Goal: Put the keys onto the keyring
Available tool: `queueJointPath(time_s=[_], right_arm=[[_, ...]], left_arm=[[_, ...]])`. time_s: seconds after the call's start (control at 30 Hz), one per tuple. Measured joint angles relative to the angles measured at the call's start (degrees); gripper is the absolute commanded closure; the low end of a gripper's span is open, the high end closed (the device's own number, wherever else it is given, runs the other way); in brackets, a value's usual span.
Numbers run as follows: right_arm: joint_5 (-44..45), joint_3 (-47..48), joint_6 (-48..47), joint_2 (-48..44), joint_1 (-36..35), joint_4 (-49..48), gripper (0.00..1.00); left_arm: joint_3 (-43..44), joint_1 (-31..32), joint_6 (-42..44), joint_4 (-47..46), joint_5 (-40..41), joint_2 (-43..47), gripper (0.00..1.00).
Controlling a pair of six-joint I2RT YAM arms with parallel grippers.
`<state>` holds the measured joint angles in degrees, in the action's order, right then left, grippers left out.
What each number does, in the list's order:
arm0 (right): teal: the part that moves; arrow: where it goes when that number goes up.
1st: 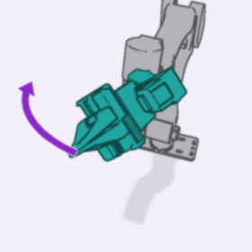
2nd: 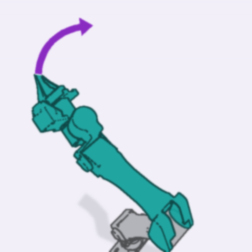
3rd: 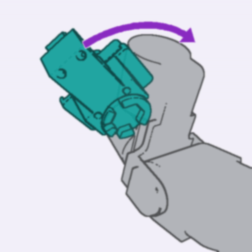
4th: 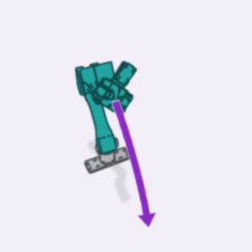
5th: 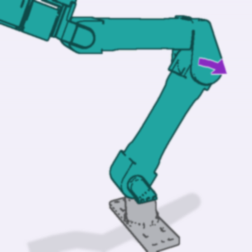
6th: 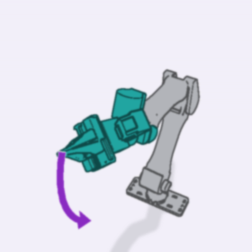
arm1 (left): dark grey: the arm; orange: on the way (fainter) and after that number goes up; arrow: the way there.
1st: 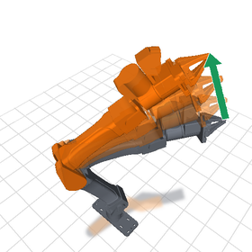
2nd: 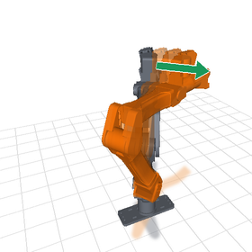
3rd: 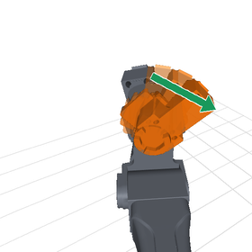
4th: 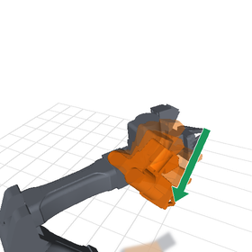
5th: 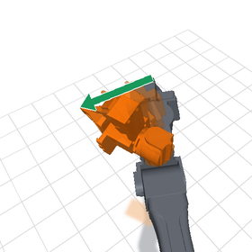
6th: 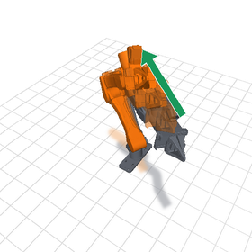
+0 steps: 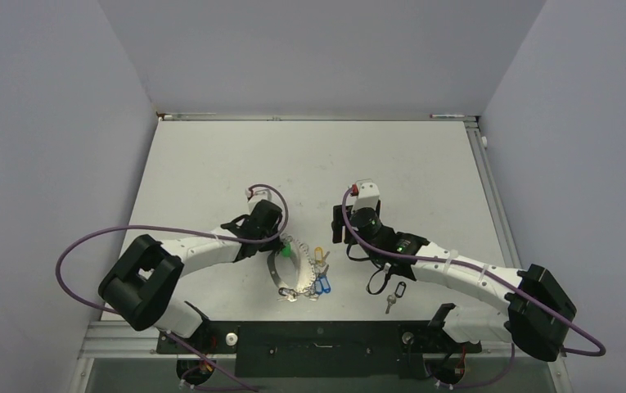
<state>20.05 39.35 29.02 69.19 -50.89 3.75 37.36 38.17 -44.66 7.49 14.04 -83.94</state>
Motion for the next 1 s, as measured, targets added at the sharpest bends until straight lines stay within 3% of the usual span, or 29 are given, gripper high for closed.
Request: queueJointPath(time_s=[0.03, 0.3, 0.5, 0.7, 1.0], right_arm=[[-0.04, -0.02, -0.04, 0.00, 0.15, 0.00, 0.37], [-0.90, -1.99, -2.21, -2.14, 0.63, -0.96, 0.37], [-4.90, -8.52, -7.69, -11.56, 0.68, -8.26, 0.36], [-14.88, -11.89, -14.08, -22.40, 0.68, -15.10, 0.38], [-37.38, -13.97, -20.28, -35.60, 0.68, -20.61, 0.43]], left_arm=[[0.35, 0.02, 0.24, -0.24, 0.26, -0.44, 1.00], [1.97, 1.07, 5.40, -1.20, 0.92, -1.84, 1.00], [5.68, 6.05, 15.28, 1.51, 0.37, -0.28, 1.00], [9.57, 13.90, 27.56, 6.73, -1.90, 10.97, 1.00], [10.27, 14.23, 44.02, 11.47, -13.29, 29.75, 1.00]])
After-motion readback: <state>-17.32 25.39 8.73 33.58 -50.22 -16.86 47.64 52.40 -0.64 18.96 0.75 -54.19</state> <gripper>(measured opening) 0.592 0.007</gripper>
